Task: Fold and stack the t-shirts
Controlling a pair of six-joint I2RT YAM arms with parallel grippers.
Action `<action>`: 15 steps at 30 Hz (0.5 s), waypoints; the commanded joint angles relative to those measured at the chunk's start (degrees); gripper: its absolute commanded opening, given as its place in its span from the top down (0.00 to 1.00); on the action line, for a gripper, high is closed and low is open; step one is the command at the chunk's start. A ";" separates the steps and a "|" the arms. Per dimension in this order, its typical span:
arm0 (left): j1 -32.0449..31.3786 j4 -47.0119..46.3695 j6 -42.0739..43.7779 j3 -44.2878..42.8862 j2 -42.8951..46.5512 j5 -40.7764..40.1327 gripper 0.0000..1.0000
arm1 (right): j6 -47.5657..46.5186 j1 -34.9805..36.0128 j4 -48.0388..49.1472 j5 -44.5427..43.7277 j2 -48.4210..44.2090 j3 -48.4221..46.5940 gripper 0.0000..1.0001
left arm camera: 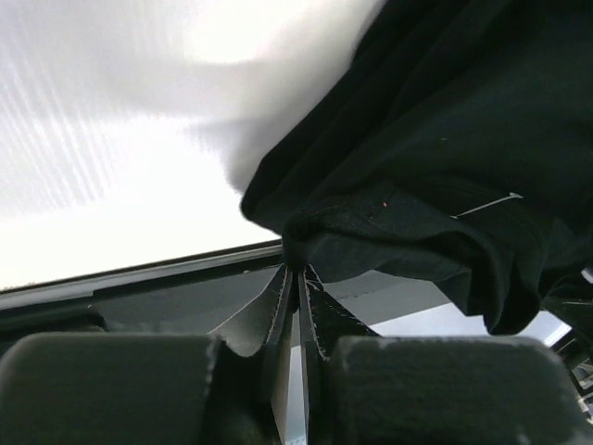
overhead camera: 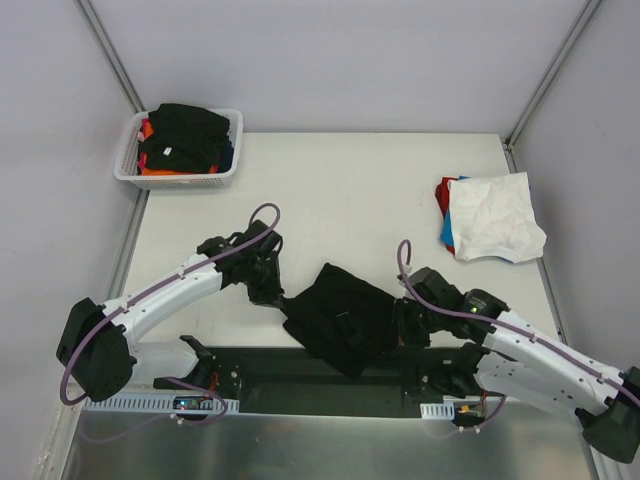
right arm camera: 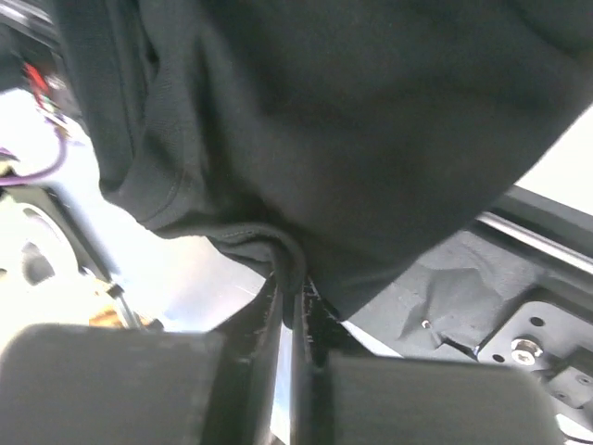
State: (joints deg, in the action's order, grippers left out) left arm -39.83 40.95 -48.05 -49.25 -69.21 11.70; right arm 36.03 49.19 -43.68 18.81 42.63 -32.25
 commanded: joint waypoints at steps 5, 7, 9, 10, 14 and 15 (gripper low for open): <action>-0.68 1.06 -1.34 4.78 1.62 0.07 0.26 | 4.57 8.55 5.45 -4.13 6.23 -2.73 0.36; -0.60 1.06 -1.26 4.78 1.97 -0.10 0.18 | 4.57 8.73 4.84 -4.74 6.15 -2.91 0.26; -0.60 1.50 -1.08 3.65 2.67 -0.54 0.18 | 4.05 8.82 2.57 -5.71 5.71 -3.52 0.26; -0.60 1.68 -0.90 1.90 3.29 -1.06 0.18 | 3.61 8.82 1.42 -7.10 5.19 -4.83 0.27; -0.60 2.64 -0.20 -3.82 1.80 -2.04 0.18 | 1.15 7.77 -2.98 -8.96 5.53 -7.73 0.30; -0.68 2.64 -0.20 -4.88 1.01 -1.86 0.18 | 0.36 7.07 -2.90 -8.88 6.05 -8.00 0.32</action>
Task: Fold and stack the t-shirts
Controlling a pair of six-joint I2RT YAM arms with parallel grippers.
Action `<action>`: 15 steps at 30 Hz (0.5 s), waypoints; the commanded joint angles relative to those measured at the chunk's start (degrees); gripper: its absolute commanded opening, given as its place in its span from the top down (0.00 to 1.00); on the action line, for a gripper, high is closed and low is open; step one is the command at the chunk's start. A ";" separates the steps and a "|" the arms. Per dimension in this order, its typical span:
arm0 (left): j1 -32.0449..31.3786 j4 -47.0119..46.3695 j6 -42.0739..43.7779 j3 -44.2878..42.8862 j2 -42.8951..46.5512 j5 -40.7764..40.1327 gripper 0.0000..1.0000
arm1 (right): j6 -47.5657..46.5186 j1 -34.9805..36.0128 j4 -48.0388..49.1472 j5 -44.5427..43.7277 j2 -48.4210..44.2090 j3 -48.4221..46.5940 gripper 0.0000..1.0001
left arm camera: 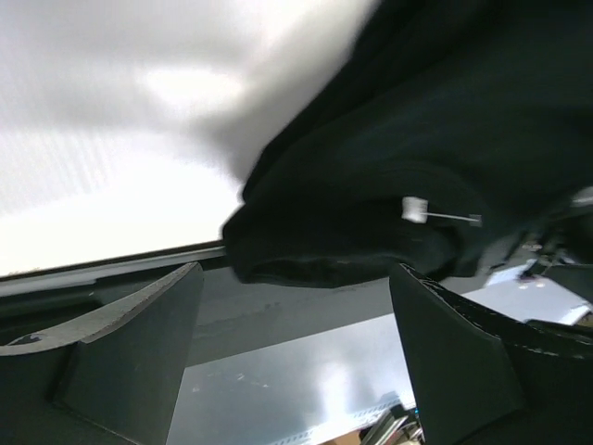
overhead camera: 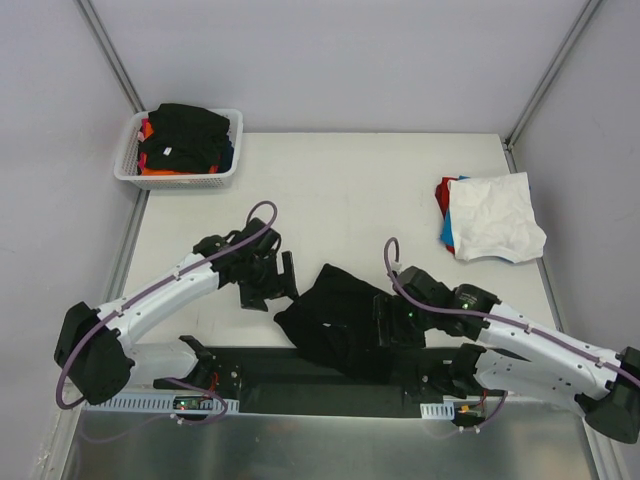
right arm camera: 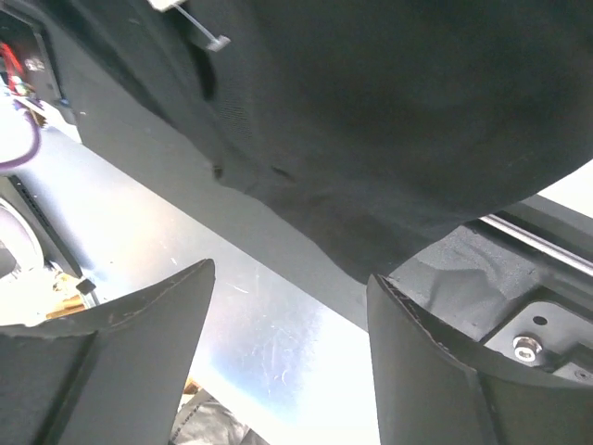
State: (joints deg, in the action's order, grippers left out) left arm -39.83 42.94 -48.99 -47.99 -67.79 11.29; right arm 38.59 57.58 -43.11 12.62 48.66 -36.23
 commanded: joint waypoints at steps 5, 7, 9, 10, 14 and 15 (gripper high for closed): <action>-1.21 0.13 1.18 -12.65 -6.99 -3.11 0.45 | -3.69 -2.38 -0.23 -3.48 7.57 -5.61 0.76; -1.47 -0.75 1.97 -15.63 -10.58 -3.47 0.93 | -4.48 -3.18 1.71 -2.96 10.30 -5.96 0.97; -1.65 -2.84 3.02 -16.43 -13.41 -2.60 1.00 | -5.01 -3.44 3.47 -3.13 13.99 -7.27 0.99; -1.91 -3.21 3.29 -17.31 -16.64 -1.80 1.00 | -5.36 -3.70 3.74 -3.39 14.96 -7.80 0.99; -5.16 -4.88 3.90 -20.39 -21.06 -0.65 1.00 | -5.98 -6.16 4.88 -2.96 15.76 -8.25 0.99; -5.77 -5.32 3.90 -21.00 -22.03 -0.74 1.00 | -6.07 -7.47 5.14 -2.43 15.50 -7.29 0.99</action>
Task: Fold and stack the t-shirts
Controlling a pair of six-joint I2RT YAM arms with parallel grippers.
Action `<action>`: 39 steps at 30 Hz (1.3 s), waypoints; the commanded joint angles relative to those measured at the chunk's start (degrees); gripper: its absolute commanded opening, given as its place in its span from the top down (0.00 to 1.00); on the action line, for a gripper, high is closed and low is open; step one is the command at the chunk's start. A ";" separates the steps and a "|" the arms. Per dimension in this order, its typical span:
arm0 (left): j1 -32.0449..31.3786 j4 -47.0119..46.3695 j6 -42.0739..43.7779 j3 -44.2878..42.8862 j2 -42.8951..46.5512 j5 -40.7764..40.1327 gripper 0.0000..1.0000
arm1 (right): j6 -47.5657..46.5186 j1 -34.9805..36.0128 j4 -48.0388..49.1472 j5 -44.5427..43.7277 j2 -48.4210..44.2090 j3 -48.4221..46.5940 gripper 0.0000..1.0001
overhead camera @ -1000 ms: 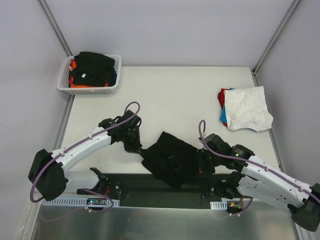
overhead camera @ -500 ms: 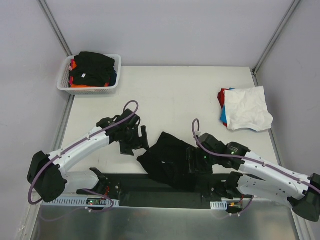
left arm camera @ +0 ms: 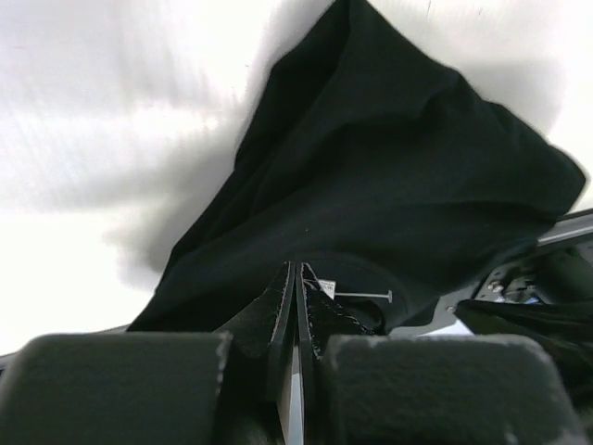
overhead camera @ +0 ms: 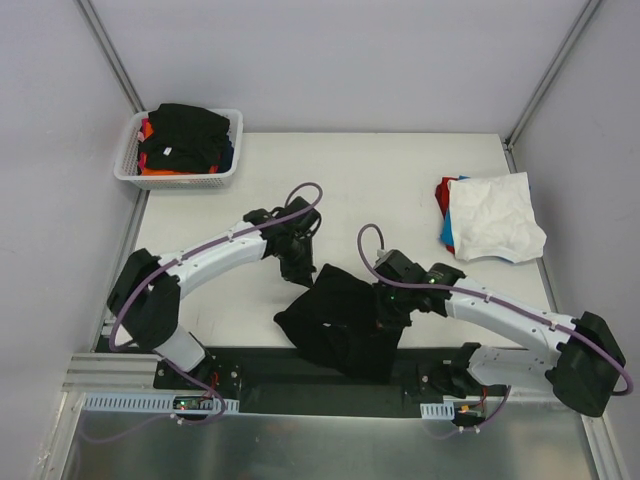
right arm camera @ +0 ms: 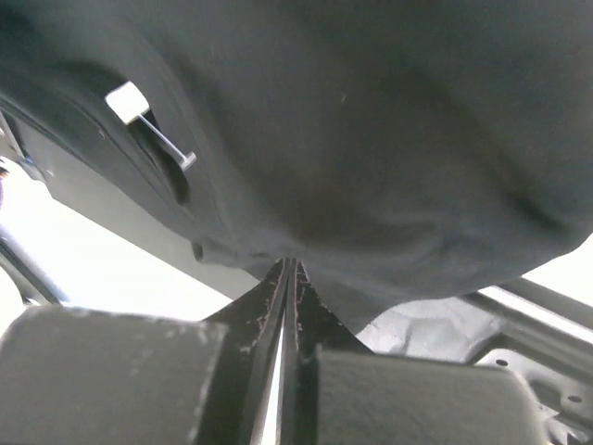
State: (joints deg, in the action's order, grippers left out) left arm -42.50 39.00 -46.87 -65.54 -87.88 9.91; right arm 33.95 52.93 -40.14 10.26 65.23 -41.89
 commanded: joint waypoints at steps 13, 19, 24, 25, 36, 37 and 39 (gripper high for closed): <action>-7.68 -3.58 2.66 -9.44 -11.26 2.40 1.00 | -3.90 -8.89 3.84 1.96 4.55 -2.23 0.99; -7.86 -6.48 4.33 -5.31 -16.27 0.72 1.00 | -1.26 -11.00 9.10 1.95 8.06 -1.53 0.99; -7.77 -8.77 4.77 -3.89 -20.75 2.65 1.00 | -1.52 -11.62 11.75 4.06 14.39 -3.46 0.99; -7.60 -8.94 5.03 -4.24 -21.28 2.92 1.00 | -1.70 -11.79 11.93 4.24 15.44 -3.64 0.99; 2.32 -7.90 7.14 -12.85 -26.73 4.59 1.00 | -8.02 -22.77 10.27 7.93 24.41 -11.45 0.99; 3.12 -7.54 7.32 -13.73 -27.08 4.33 1.00 | -9.59 -23.56 9.30 7.93 26.16 -12.59 0.99; 5.14 -6.49 8.20 -16.71 -28.74 3.62 1.00 | -11.18 -25.76 8.50 8.80 28.27 -16.37 0.99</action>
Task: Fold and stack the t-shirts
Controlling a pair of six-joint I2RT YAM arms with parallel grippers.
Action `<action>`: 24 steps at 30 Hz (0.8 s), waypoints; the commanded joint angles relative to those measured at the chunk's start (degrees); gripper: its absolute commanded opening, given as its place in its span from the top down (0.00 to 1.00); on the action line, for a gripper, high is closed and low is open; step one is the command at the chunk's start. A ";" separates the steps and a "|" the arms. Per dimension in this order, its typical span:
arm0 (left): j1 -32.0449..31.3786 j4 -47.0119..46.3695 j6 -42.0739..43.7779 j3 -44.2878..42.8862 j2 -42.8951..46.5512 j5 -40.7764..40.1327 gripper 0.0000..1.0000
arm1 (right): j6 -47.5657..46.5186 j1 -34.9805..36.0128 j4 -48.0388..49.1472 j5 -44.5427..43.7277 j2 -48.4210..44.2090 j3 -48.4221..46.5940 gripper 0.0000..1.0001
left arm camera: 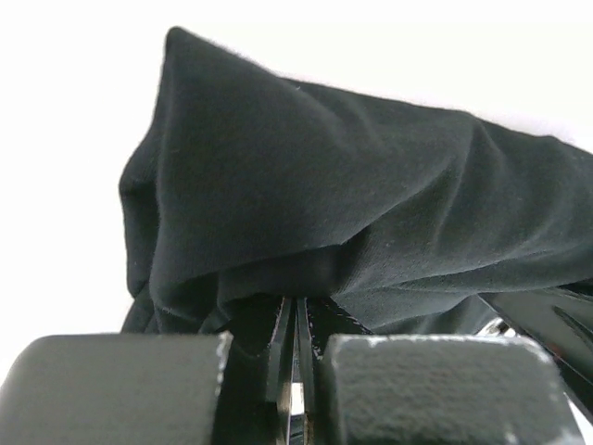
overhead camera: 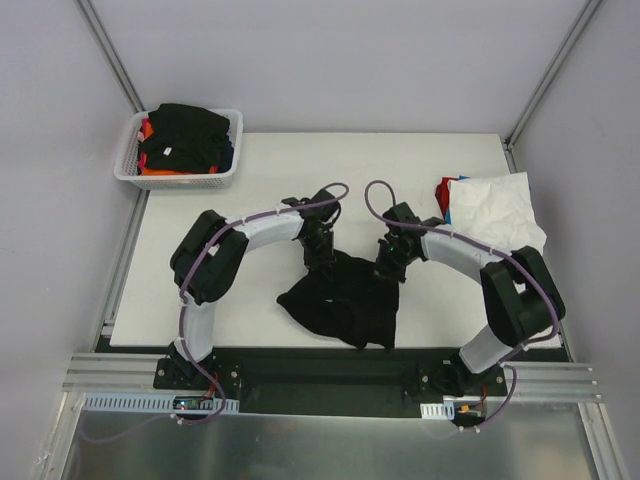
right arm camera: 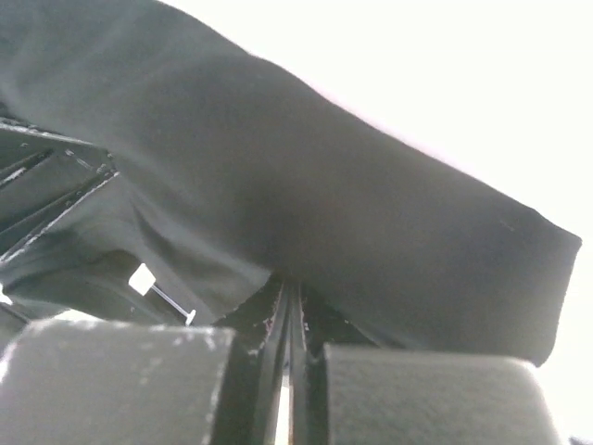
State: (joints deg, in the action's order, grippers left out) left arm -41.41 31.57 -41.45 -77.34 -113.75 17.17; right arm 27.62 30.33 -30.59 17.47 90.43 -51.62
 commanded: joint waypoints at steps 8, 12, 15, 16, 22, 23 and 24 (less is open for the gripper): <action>13.89 4.90 5.67 -18.44 -8.76 -5.57 1.00 | -10.74 -11.33 -3.34 5.90 16.07 -20.79 0.99; 16.00 6.57 6.47 -21.97 -10.35 -6.45 1.00 | -12.93 -13.62 -5.79 7.66 22.74 -31.40 0.99; 16.45 7.36 6.91 -23.03 -10.35 -6.36 1.00 | -14.34 -13.72 -7.73 8.45 23.56 -34.86 0.99; 16.45 7.54 6.91 -23.12 -10.00 -6.01 1.00 | -14.34 -13.54 -7.73 8.71 22.86 -35.39 0.99; 16.45 8.68 5.77 -23.99 -1.92 -5.74 1.00 | -12.68 -11.09 -7.64 9.77 13.48 -29.96 0.99; 16.53 8.86 5.51 -23.91 0.35 -4.96 1.00 | -12.59 -10.30 -7.64 9.34 12.06 -27.60 0.99; 16.36 9.21 5.07 -23.30 1.59 -4.52 1.00 | -12.15 -9.33 -7.56 9.07 10.74 -26.27 0.99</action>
State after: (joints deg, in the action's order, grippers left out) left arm -24.45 38.24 -36.42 -98.56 -122.26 12.29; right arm 15.40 17.54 -35.75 25.12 110.26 -82.08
